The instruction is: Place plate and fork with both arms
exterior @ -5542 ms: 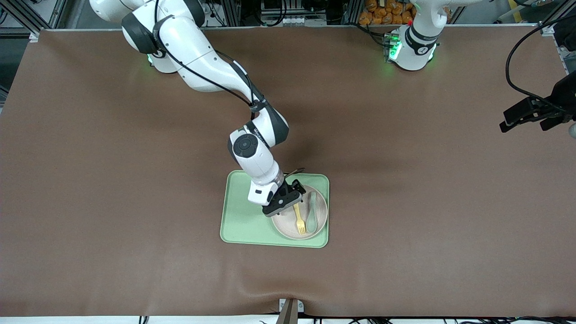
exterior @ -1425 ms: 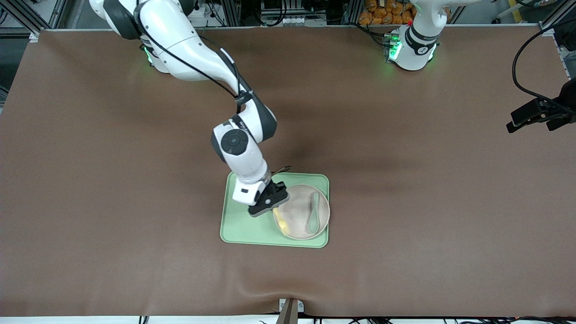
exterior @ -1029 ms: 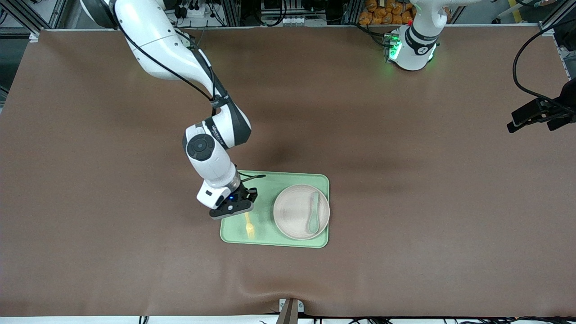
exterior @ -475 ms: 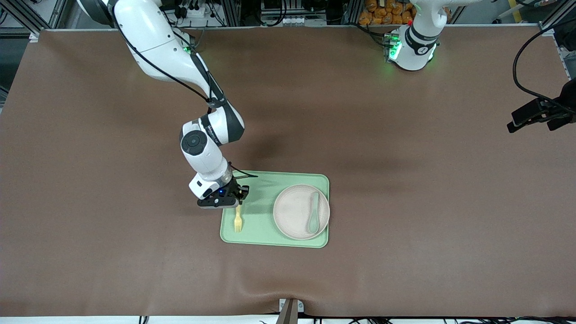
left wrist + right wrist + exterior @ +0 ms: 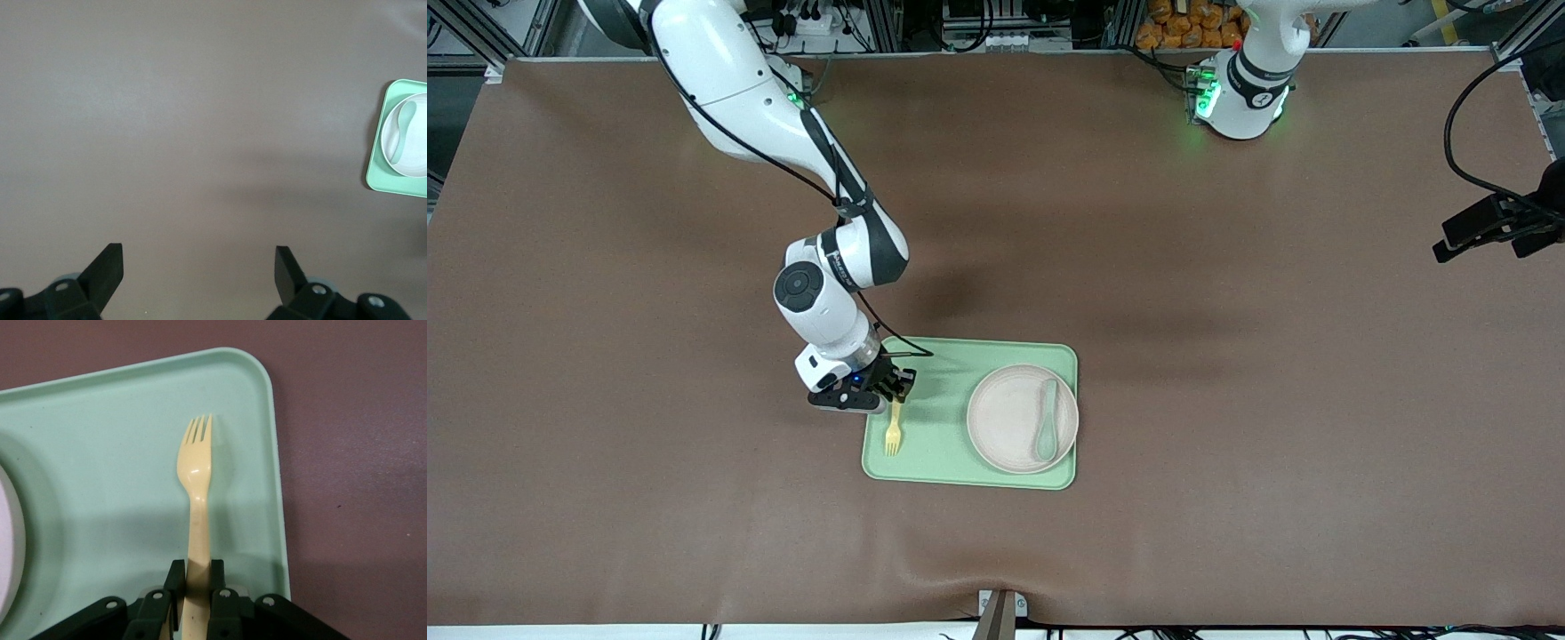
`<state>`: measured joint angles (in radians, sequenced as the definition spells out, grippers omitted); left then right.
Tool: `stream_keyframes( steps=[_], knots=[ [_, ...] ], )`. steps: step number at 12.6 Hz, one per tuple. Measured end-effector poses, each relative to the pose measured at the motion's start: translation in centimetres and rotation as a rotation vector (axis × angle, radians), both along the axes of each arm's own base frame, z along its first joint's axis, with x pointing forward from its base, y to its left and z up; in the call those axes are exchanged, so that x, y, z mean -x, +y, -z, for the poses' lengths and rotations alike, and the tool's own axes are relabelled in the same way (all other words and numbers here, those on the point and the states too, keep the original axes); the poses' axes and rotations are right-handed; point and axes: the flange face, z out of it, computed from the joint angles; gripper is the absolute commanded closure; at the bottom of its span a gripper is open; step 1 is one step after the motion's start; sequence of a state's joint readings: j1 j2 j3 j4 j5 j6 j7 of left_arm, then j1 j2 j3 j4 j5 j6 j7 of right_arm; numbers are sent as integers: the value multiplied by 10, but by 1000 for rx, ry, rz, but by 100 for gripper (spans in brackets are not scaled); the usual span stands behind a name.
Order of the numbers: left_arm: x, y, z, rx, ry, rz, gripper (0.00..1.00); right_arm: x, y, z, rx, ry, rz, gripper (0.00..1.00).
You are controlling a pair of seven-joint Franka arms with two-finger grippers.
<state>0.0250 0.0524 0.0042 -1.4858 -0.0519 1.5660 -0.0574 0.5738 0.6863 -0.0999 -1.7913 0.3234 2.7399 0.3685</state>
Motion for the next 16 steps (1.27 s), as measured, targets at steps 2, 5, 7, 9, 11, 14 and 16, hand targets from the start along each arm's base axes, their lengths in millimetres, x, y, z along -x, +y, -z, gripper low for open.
stream_keyframes(
  steps=[2,5,7,9,11,14,16],
  knots=[
    [0,1,0,0,0,0,0,1,1,0,-1,0,-4,0],
    [0,0,0,0,1,0,0,0,3,-5,-3,6,-10,0],
    [0,0,0,0,1,1,0,-2,5,-13,2,50,-22,0],
    [0,0,0,0,1,2,0,-8,5,-31,6,94,-35,0],
    [0,0,0,0,1,2,0,-15,-6,-54,15,120,-45,0],
    [0,0,0,0,1,2,0,-17,-26,-90,31,174,-69,0],
    [0,0,1,0,2,2,0,-21,-57,-118,56,205,-102,0]
  ],
)
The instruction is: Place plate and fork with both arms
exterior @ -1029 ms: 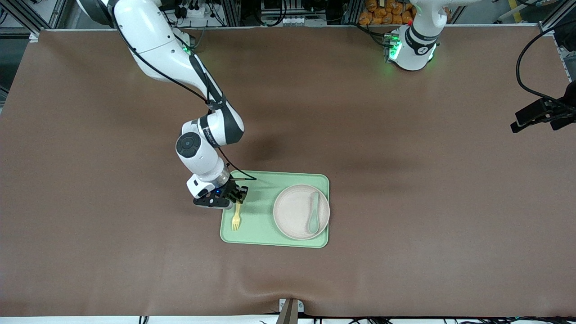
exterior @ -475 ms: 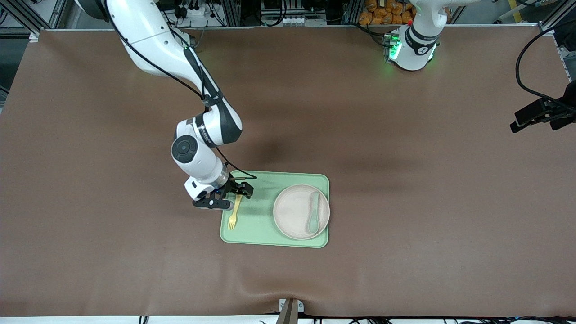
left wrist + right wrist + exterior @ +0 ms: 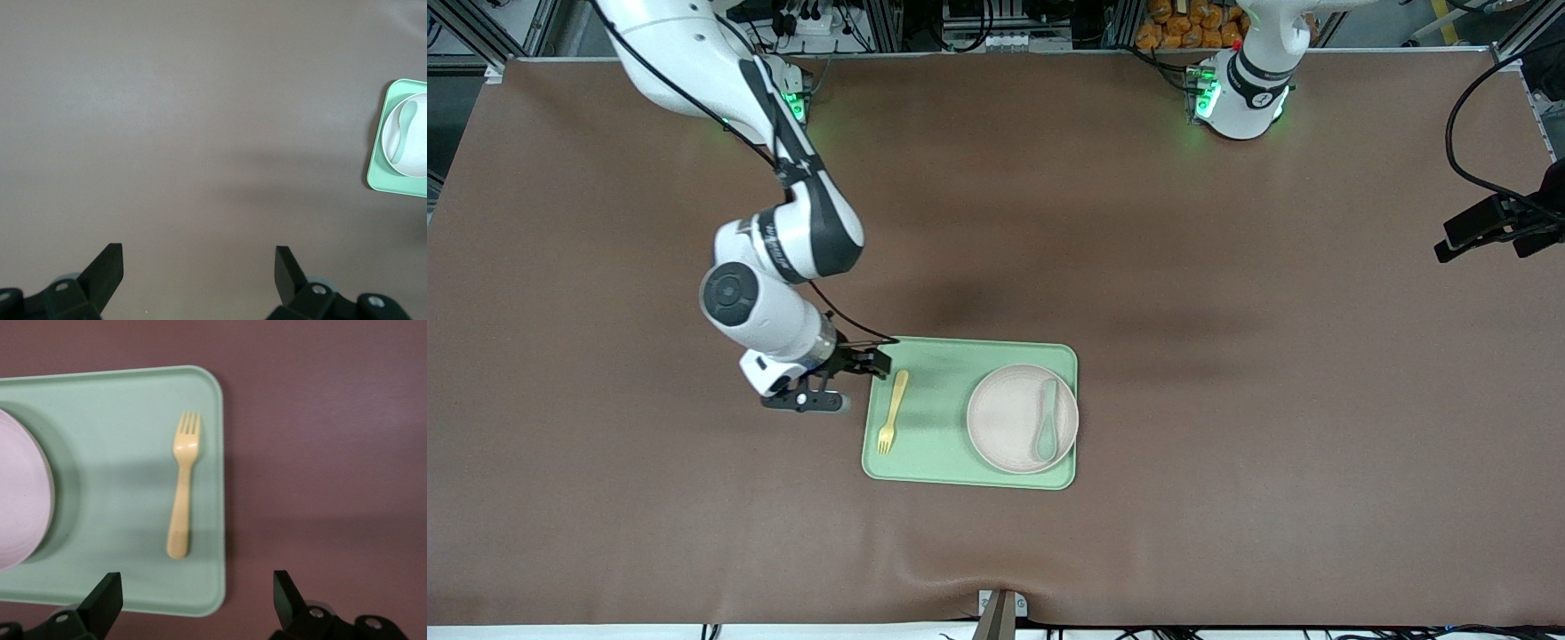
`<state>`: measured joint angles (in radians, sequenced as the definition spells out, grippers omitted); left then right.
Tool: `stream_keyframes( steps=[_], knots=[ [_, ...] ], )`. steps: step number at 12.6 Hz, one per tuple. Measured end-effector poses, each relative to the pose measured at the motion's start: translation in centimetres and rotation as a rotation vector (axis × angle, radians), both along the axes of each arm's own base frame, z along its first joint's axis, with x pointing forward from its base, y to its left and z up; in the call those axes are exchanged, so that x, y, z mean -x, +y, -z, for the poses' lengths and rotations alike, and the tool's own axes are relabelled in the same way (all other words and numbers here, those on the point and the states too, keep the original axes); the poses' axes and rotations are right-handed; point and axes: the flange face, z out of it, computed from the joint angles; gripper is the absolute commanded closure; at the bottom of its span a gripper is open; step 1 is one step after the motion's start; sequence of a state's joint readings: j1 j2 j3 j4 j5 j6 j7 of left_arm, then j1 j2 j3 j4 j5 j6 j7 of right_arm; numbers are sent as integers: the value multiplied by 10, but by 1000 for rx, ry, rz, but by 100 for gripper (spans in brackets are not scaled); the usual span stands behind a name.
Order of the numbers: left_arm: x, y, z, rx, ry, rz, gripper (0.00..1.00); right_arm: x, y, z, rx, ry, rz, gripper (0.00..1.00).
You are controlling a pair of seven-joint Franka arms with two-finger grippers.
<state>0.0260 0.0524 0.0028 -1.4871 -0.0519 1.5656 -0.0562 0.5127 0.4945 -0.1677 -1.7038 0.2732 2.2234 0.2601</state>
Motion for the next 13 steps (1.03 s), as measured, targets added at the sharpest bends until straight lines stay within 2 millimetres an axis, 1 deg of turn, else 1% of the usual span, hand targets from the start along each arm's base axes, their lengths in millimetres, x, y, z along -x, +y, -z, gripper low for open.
stream_keyframes(
  steps=[2,4,6,8,9,11,13],
  knots=[
    [0,0,0,0,1,1,0,-5,-40,-33,0,20,-15,0],
    [0,-1,0,0,2,2,0,-8,-83,-74,-17,13,-49,0],
    [2,-1,1,0,13,2,0,-1,-130,-117,5,23,-73,0],
    [4,-1,-2,0,14,2,0,13,-180,-153,30,56,-74,0],
    [6,-1,-4,0,12,2,0,21,-200,-168,36,67,-67,0],
    [8,-1,-7,0,10,3,0,40,-232,-201,55,93,-43,0],
    [8,-1,-6,0,11,3,0,63,-257,-236,61,120,-17,0]
  ],
)
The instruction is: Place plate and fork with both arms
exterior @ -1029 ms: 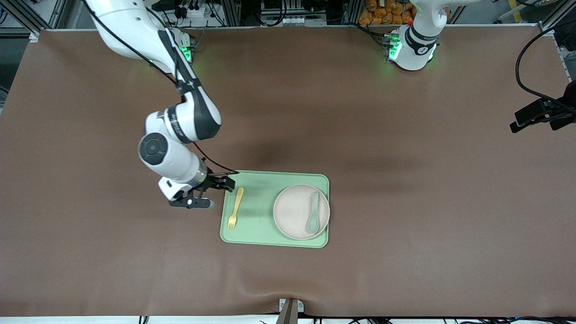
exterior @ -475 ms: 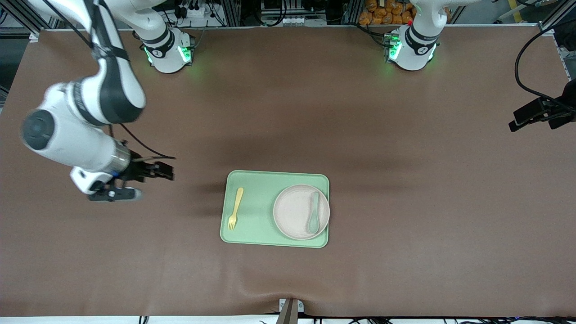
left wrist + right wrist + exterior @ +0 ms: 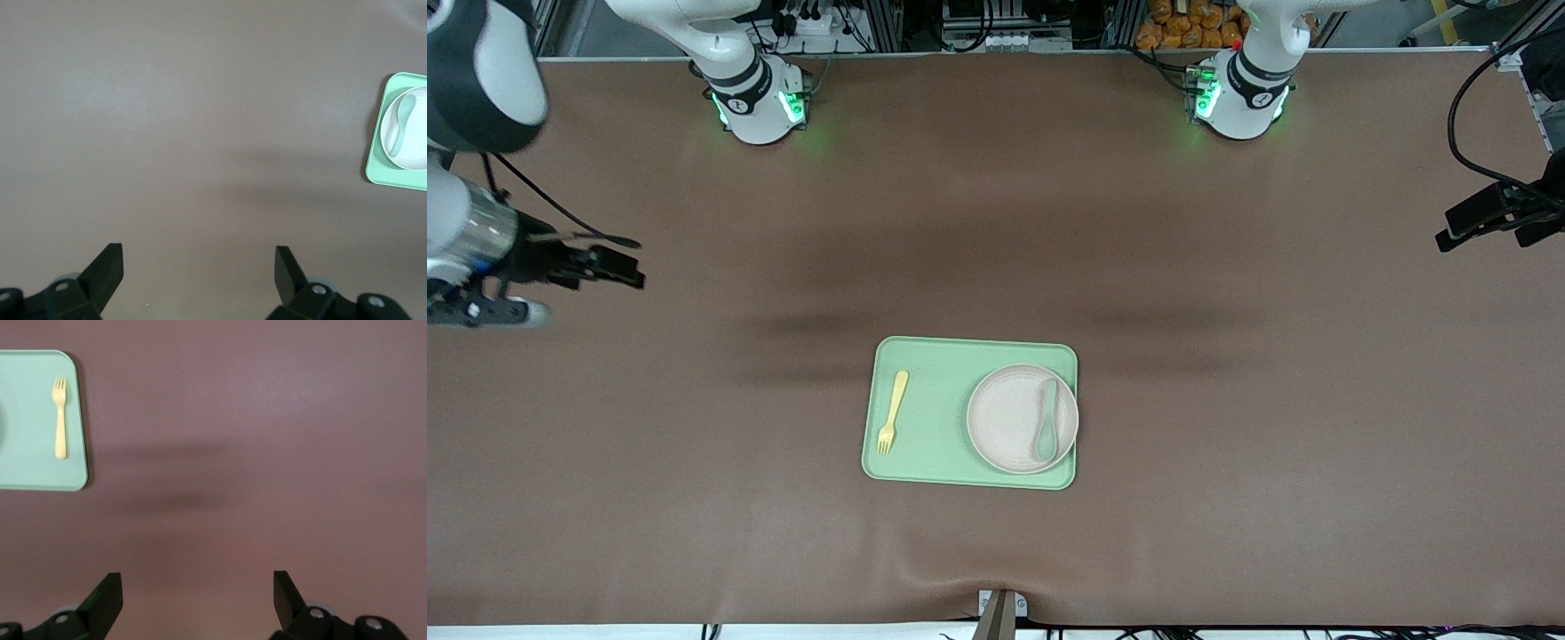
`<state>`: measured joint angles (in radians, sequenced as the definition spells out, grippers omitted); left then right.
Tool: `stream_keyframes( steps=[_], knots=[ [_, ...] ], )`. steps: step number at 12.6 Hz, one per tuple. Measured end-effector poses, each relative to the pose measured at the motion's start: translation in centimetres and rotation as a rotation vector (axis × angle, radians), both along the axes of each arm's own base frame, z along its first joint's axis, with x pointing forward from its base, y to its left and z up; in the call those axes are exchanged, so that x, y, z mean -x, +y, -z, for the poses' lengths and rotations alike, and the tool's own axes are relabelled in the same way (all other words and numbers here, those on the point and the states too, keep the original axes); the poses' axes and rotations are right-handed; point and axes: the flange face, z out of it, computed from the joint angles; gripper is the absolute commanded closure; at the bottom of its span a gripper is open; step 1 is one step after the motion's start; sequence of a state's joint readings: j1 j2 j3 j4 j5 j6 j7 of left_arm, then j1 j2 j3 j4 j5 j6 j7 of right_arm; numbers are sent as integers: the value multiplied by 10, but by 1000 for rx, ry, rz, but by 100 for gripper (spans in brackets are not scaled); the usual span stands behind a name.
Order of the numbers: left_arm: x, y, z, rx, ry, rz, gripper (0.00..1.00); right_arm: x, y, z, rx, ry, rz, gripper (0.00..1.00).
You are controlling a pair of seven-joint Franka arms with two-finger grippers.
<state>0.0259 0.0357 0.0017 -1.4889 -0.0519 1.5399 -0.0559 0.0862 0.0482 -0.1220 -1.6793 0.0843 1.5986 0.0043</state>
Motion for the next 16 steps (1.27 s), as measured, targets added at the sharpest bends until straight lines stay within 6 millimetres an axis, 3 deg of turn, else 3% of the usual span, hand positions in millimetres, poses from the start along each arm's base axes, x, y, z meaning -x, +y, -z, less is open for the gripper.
stream_keyframes(
  steps=[3,6,16],
  knots=[
    [0,0,2,0,3,0,0,20,-18,-55,31,5,14,0],
    [-1,-1,4,0,5,2,0,27,-18,-81,60,11,6,0],
    [-2,-4,5,0,5,24,0,28,-23,-86,96,5,-47,0]
  ],
)
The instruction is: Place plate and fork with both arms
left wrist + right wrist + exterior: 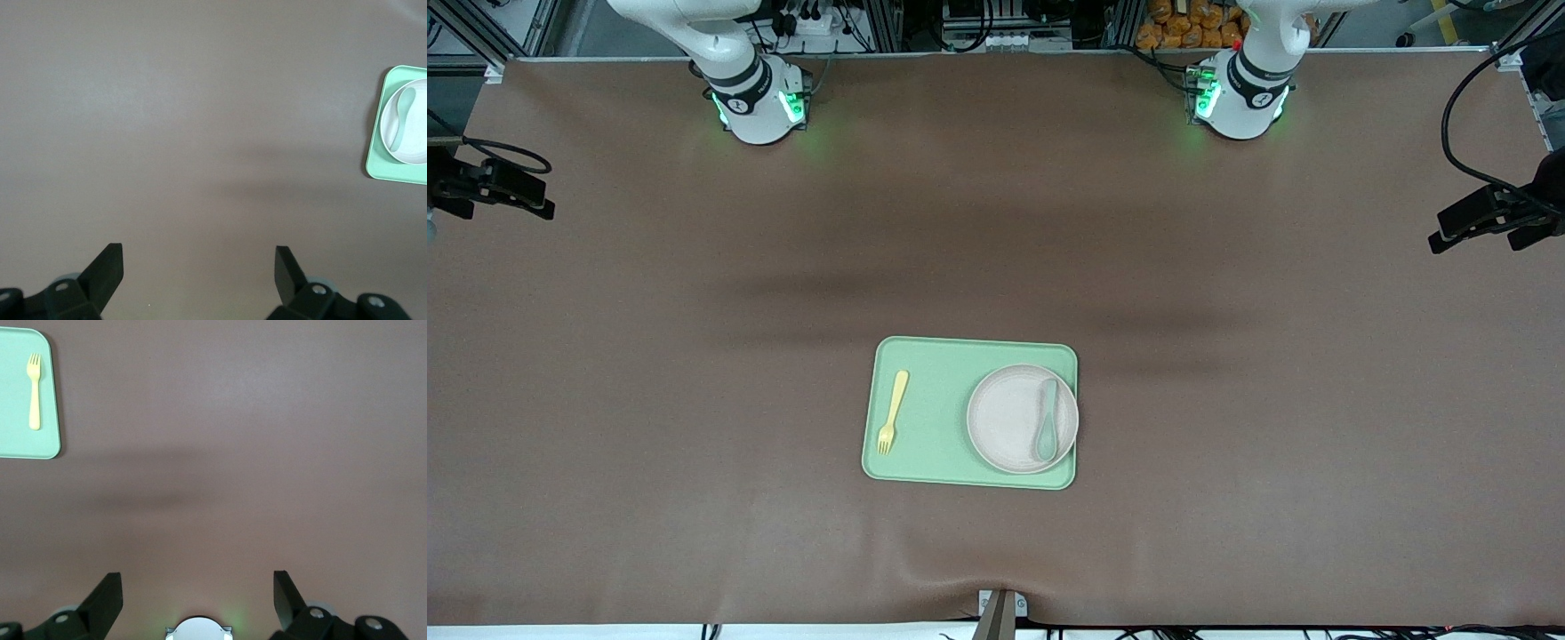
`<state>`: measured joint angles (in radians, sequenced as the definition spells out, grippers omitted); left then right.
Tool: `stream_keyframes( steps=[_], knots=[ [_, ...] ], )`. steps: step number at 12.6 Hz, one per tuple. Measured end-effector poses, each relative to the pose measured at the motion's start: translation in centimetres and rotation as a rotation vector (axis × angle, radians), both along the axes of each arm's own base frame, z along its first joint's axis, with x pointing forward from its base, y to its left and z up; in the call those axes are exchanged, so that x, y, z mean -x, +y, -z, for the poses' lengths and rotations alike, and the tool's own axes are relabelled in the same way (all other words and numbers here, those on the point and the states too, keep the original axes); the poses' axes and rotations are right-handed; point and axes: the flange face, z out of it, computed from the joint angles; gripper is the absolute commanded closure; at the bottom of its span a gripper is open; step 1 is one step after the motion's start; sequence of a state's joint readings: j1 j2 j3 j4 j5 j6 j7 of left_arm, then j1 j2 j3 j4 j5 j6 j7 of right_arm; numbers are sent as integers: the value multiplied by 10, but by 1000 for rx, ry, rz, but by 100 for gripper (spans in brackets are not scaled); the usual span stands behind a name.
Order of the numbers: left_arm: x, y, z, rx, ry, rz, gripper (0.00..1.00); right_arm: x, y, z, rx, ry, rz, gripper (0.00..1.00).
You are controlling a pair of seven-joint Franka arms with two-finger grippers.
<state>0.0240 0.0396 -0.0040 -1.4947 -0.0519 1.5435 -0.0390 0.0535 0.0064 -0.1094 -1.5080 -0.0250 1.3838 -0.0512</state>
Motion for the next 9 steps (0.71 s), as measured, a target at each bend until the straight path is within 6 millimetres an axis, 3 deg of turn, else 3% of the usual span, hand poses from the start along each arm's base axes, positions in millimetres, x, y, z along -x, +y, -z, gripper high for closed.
stream_keyframes(
  steps=[9],
  knots=[
    [-1,-11,0,0,-3,19,0,-1,3,1,0,1,-6,0]
  ],
)
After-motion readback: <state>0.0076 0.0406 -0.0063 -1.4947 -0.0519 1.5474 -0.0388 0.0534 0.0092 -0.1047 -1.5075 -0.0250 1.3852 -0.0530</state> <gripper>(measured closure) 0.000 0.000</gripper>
